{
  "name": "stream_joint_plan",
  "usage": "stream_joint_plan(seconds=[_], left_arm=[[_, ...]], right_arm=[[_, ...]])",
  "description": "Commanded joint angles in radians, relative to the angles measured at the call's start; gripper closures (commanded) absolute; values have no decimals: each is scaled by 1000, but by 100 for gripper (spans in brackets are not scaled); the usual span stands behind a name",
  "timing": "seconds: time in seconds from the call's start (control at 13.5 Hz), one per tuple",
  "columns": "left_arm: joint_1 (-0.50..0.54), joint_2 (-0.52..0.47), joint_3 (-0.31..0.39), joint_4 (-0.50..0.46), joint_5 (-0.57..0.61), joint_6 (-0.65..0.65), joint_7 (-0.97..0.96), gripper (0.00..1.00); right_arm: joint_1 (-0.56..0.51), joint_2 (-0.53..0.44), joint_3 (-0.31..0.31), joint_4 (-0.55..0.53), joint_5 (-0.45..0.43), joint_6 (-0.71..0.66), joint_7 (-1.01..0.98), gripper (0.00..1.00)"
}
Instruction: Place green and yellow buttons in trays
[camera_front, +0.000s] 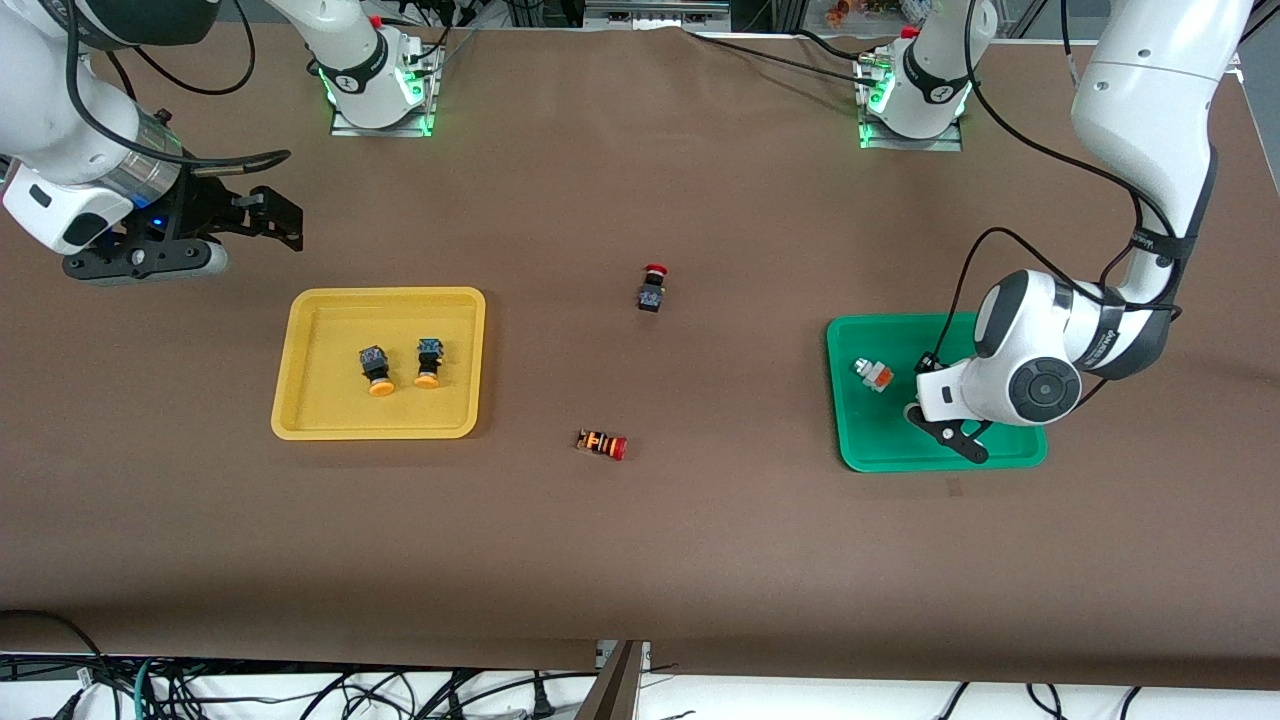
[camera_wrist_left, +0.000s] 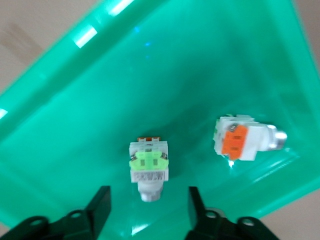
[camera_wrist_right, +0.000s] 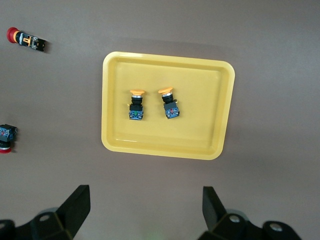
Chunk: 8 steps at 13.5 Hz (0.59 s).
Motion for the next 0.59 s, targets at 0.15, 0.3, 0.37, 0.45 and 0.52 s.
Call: stream_joint_plan(seconds=[0.15, 0.3, 0.37, 0.45, 0.52], left_arm=[[-11, -172, -21, 153, 7, -206, -16, 0], [-3, -218, -19, 210, 7, -258, -14, 0], [3, -241, -16, 248, 1, -308, -8, 0], [21, -264, -16, 294, -33, -362, -10, 0], [29, -278, -12, 345, -68, -406, -16, 0]], right_arm=[[-2, 6, 0, 22, -9, -7, 33, 1], [-2, 3, 0, 22, -7, 0, 33, 1], [-2, 2, -2, 22, -7, 2, 33, 1], [-2, 2, -3, 22, -6, 6, 33, 1], [-2, 2, -3, 21, -6, 17, 33, 1]])
